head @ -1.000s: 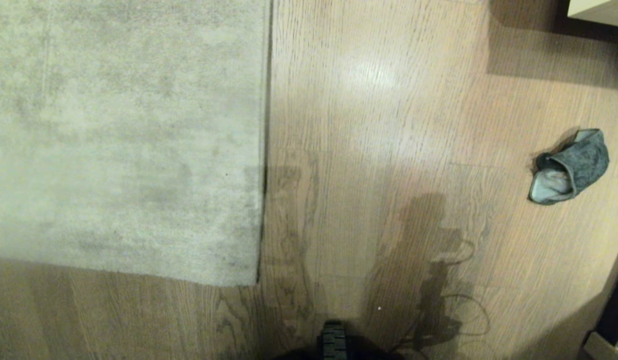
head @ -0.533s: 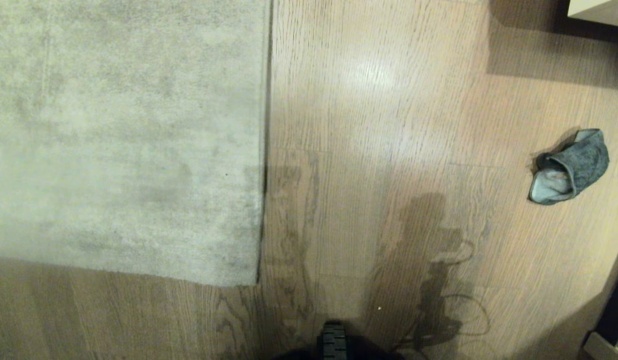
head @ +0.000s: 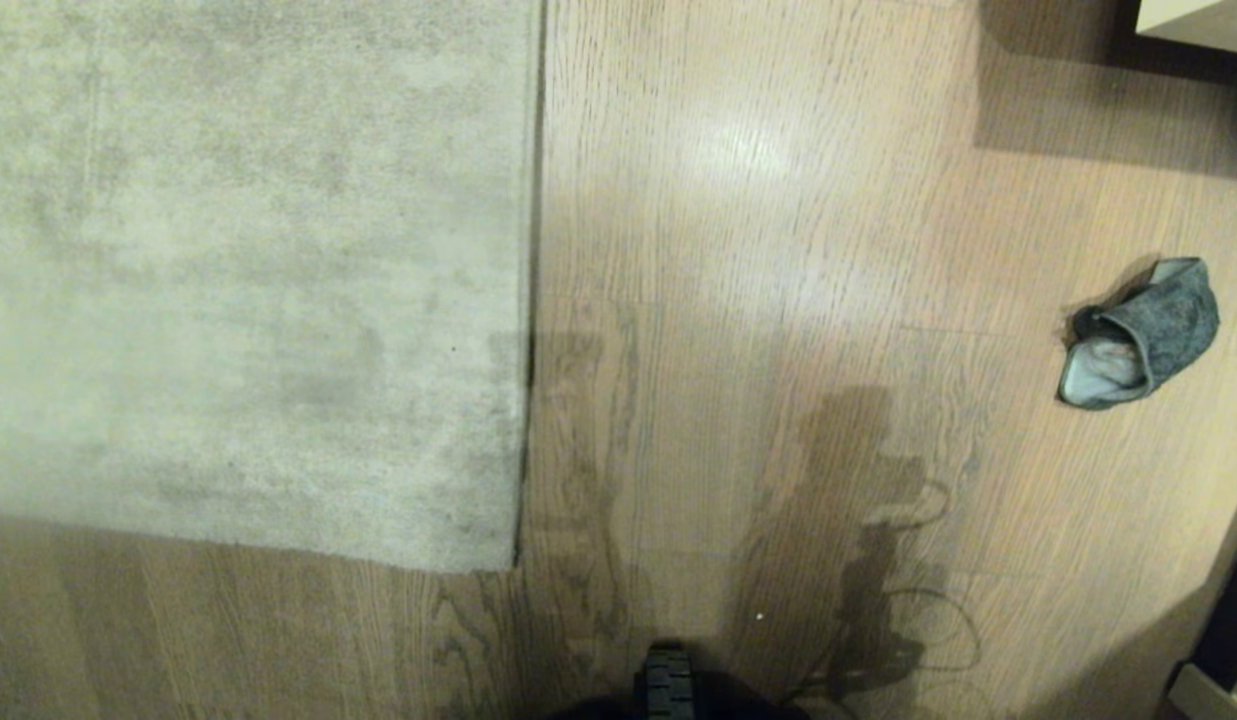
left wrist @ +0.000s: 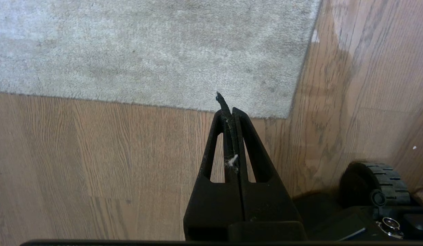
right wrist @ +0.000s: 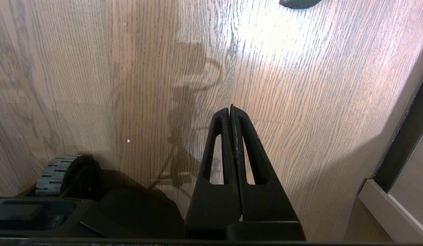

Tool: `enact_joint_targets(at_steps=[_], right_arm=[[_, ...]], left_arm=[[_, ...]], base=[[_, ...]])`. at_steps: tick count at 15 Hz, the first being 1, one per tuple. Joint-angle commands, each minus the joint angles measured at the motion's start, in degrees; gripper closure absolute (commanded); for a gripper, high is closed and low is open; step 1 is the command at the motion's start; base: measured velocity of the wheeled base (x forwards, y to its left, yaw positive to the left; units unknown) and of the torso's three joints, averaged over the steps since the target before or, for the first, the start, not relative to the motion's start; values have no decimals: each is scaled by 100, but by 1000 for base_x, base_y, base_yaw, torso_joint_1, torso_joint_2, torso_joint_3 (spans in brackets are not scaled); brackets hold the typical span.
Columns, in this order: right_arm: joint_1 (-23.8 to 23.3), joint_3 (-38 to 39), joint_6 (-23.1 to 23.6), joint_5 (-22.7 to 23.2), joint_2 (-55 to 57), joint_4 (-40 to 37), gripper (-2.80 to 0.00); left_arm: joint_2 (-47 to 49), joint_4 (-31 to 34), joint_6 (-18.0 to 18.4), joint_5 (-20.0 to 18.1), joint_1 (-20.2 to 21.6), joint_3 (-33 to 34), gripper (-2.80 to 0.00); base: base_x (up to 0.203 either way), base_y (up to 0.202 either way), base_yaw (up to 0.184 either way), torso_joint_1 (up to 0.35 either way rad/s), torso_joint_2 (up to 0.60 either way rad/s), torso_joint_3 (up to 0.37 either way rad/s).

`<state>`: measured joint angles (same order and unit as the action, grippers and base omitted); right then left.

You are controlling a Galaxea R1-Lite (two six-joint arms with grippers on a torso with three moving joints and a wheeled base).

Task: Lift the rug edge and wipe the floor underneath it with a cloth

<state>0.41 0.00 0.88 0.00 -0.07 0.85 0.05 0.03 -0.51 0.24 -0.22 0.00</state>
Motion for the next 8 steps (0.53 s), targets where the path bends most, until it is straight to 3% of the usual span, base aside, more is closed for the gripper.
enact_joint_targets(at_steps=[1, 8], right_arm=[[2, 0, 0, 0, 7, 3, 0], [2, 0, 0, 0, 7, 3, 0]], left_arm=[[4, 6, -2, 2, -4, 0, 0], [4, -3, -10, 11, -4, 0, 0]], base=[[0, 0, 0, 0, 0, 0], [0, 0, 0, 0, 0, 0]])
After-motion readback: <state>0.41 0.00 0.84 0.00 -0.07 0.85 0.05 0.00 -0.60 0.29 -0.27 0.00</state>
